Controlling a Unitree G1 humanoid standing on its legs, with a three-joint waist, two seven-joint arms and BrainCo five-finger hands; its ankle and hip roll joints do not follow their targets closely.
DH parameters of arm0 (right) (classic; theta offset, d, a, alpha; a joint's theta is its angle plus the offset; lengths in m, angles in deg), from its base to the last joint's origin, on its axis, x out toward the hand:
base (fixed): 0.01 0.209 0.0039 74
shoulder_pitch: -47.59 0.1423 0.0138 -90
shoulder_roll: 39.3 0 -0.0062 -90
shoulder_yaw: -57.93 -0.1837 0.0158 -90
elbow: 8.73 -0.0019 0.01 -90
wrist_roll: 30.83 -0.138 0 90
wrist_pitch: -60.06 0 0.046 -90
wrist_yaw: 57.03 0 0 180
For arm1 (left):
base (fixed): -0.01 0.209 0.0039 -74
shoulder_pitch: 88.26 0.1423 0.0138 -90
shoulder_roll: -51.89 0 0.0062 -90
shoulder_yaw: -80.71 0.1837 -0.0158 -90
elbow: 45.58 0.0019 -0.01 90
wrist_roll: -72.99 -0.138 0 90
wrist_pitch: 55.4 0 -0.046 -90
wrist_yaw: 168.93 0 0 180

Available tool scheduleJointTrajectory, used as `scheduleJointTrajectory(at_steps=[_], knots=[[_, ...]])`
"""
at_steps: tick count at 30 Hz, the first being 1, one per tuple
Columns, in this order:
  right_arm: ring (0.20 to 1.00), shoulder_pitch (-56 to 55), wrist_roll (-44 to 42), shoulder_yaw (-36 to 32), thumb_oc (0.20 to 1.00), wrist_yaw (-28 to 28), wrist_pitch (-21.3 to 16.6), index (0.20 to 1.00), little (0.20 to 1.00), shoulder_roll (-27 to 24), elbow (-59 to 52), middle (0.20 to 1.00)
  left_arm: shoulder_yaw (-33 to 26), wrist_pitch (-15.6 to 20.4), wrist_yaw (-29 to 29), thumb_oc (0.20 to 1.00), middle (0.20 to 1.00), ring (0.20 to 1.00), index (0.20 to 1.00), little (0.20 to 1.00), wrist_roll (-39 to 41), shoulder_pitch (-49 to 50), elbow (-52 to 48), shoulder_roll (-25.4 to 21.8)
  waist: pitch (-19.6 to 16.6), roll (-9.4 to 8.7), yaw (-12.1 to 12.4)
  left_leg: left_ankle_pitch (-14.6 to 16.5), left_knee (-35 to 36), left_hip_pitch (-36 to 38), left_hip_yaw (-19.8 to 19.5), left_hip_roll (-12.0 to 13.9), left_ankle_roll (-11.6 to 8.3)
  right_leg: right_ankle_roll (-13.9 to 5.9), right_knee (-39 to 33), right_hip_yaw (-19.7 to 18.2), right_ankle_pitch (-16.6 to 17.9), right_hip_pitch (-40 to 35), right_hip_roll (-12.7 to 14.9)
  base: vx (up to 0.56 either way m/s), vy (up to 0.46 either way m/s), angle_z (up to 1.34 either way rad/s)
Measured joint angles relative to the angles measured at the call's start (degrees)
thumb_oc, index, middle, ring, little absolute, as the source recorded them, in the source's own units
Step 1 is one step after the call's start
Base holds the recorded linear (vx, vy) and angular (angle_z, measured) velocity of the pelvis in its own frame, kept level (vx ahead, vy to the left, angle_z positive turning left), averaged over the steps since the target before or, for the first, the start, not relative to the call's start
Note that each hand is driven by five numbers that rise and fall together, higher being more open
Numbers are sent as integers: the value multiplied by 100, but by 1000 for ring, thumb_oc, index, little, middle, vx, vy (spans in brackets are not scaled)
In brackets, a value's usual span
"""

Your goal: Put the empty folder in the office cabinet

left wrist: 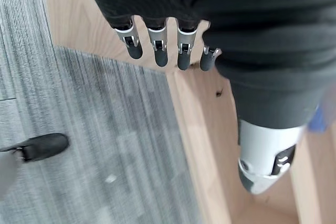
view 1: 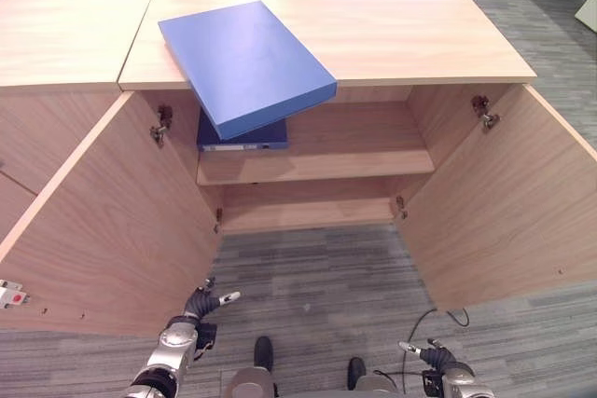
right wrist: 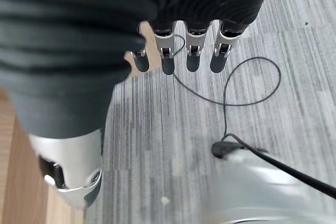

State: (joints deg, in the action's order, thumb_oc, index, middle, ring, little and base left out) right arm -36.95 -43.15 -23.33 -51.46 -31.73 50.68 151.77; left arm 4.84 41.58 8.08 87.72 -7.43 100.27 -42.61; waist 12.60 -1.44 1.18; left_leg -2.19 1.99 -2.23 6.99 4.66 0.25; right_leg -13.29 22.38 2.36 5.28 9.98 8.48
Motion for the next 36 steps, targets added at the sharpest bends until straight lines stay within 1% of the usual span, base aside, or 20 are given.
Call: scheduleJointTrajectory(at_steps=[2, 5, 6, 8, 10, 12, 13, 14, 17, 20, 22, 24, 26, 28, 29, 30, 31, 32, 34, 36], knots=[[1000, -48, -1, -1, 1000, -14, 3, 1000, 1000, 9, -16, 1000, -33, -5, -11, 1000, 1000, 1000, 1000, 1000, 0, -7, 14, -36, 70, 63, -44, -102, 98, 78, -59, 18, 153, -16, 191, 67, -173, 183, 31, 241, -14, -1], [1000, -92, -2, -8, 1000, -16, -14, 1000, 1000, -2, -81, 1000, -76, -21, -23, 1000, 1000, 1000, 1000, 1000, 1, 78, 23, -82, 85, 88, -89, -153, 245, 184, -94, -35, 149, 57, -805, 451, -416, -39, 256, 185, -106, -5], [1000, -88, -2, 3, 1000, -16, -8, 1000, 1000, 1, -79, 1000, -82, -9, -37, 1000, 1000, 1000, 1000, 1000, 2, 61, 28, -91, 98, 60, -96, -188, 317, 241, -87, -79, 120, 39, -1598, 500, -387, -105, 411, 249, -138, 3], [1000, -135, -1, 3, 1000, -14, -4, 1000, 1000, -1, -66, 1000, -82, -6, -38, 1000, 1000, 1000, 1000, 1000, 2, 73, 45, -59, 122, 19, -150, -170, 316, 303, -105, -141, 95, -24, -2351, 459, -271, -194, 539, 239, -136, 6], [1000, -94, 1, 4, 1000, -18, -2, 1000, 1000, 2, -62, 1000, -88, -5, -37, 1000, 1000, 1000, 1000, 1000, 2, 95, 136, -22, 123, -4, -246, -112, 367, 410, -137, -128, 10, -76, -2745, 468, 97, -105, 587, 242, -140, 18], [1000, -257, 7, 4, 1000, -33, 2, 1000, 1000, 16, -52, 1000, -93, 5, -32, 1000, 1000, 1000, 1000, 1000, 0, 177, 124, -13, 102, -74, -311, -22, 371, 562, -263, -127, -136, -65, -2734, 384, 104, -230, 590, 200, -125, 46], [1000, -383, 9, 3, 1000, -53, 4, 1000, 1000, 28, -49, 1000, -90, 17, -28, 1000, 1000, 1000, 1000, 1000, 0, 287, 114, -17, 26, -174, -382, 25, 372, 687, -372, -152, -299, 25, -2739, 254, 74, -487, 553, 144, -141, 68], [1000, -483, 9, -12, 1000, -51, 4, 1000, 1000, -20, -46, 1000, -73, 16, -30, 1000, 1000, 1000, 1000, 1000, -1, 343, 127, 52, -4, -106, -403, 58, 373, 762, -445, -60, -443, 301, -2690, 148, 427, -536, 437, 191, -206, 57], [1000, -509, 55, -10, 1000, -57, 7, 1000, 1000, -348, -35, 1000, -74, 26, -12, 1000, 1000, 1000, 1000, 1000, -2, 711, -35, 349, -244, 424, -389, 106, 359, 758, -460, 536, -595, 602, -2741, 228, 403, -616, -182, 136, -247, -1], [1000, -418, 63, 3, 1000, -59, -5, 1000, 1000, -548, -73, 1000, -73, 58, 0, 1000, 1000, 1000, 1000, 1000, 0, 574, -57, 518, -327, 559, -385, -233, 185, 650, -563, 808, -937, 864, -2742, 484, 251, -686, -439, 60, -194, 26], [1000, -335, 65, 10, 1000, -58, -30, 1000, 1000, -572, -81, 1000, -74, 56, 5, 1000, 1000, 1000, 1000, 1000, 0, 458, -105, 490, -299, 494, -399, -463, 288, 660, -593, 869, -1078, 978, -2738, 616, 235, -703, -492, 96, -255, 23], [1000, -295, 67, -8, 1000, -61, -7, 1000, 1000, -611, -58, 1000, -64, 45, 8, 1000, 1000, 1000, 1000, 1000, 5, 354, -76, 513, -284, 480, -422, -551, 11, 442, -665, 907, -1107, 1003, -2739, 758, 109, -763, -578, 97, -224, 42], [1000, -325, 62, -53, 1000, -64, -9, 1000, 1000, -589, -30, 1000, -73, 48, 8, 1000, 1000, 1000, 1000, 1000, 15, 229, -56, 425, -171, 278, -348, -645, -700, 197, -837, 951, -1229, 1155, -2706, 819, -52, -926, -652, 83, -298, 29], [1000, -320, 48, -145, 1000, -62, -25, 1000, 1000, -602, -98, 1000, -86, 42, 8, 1000, 1000, 1000, 1000, 1000, 22, 286, -34, 384, -172, 200, -345, -820, -1109, -45, -982, 984, -1422, 1287, -2519, 799, -143, -936, -715, 6, -155, 17], [1000, -360, 21, -243, 1000, -50, -54, 1000, 1000, -592, -130, 1000, -73, 36, 4, 1000, 1000, 1000, 1000, 1000, 43, 230, -8, 363, -116, 116, -387, -1026, -1491, -299, -1086, 957, -1569, 1484, -2367, 858, -291, -862, -663, -6, -165, 32], [1000, -358, -4, -250, 1000, -52, -42, 1000, 1000, -599, -128, 1000, -67, 33, 12, 1000, 1000, 1000, 1000, 1000, 54, 216, -13, 357, -73, 71, -363, -1285, -1608, -410, -1074, 963, -1605, 1519, -2235, 855, -370, -799, -726, 8, -148, 33], [1000, -365, -6, -248, 1000, -50, -41, 1000, 1000, -597, -116, 1000, -66, 29, 12, 1000, 1000, 1000, 1000, 1000, 55, 213, -12, 351, -47, 4, -367, -1397, -1735, -506, -1056, 973, -1582, 1567, -2178, 886, -405, -807, -692, 64, -237, 25], [1000, -365, -7, -249, 1000, -46, -35, 1000, 1000, -622, -97, 1000, -61, 2, 14, 1000, 1000, 1000, 1000, 1000, 62, 202, -10, 382, 48, -10, -400, -1656, -2134, -783, -832, 1093, -1346, 1745, -2076, 951, -505, -789, -783, 67, -148, 20], [1000, -310, -8, -234, 1000, -24, -25, 1000, 1000, -601, -20, 1000, -17, 1, 14, 1000, 1000, 1000, 1000, 1000, 63, 148, 1, 384, 182, -78, -393, -1396, -2420, -1043, -438, 1127, -1366, 1813, -2065, 979, -525, -803, -796, 66, -43, 3], [1000, -284, -8, -191, 1000, -24, -13, 1000, 1000, -594, -23, 1000, -21, -12, 10, 1000, 1000, 1000, 1000, 1000, 63, 156, 16, 372, 230, -65, -372, -1152, -2334, -1121, -343, 1109, -1311, 1814, -2071, 1074, -515, -771, -864, 149, 26, -13]])
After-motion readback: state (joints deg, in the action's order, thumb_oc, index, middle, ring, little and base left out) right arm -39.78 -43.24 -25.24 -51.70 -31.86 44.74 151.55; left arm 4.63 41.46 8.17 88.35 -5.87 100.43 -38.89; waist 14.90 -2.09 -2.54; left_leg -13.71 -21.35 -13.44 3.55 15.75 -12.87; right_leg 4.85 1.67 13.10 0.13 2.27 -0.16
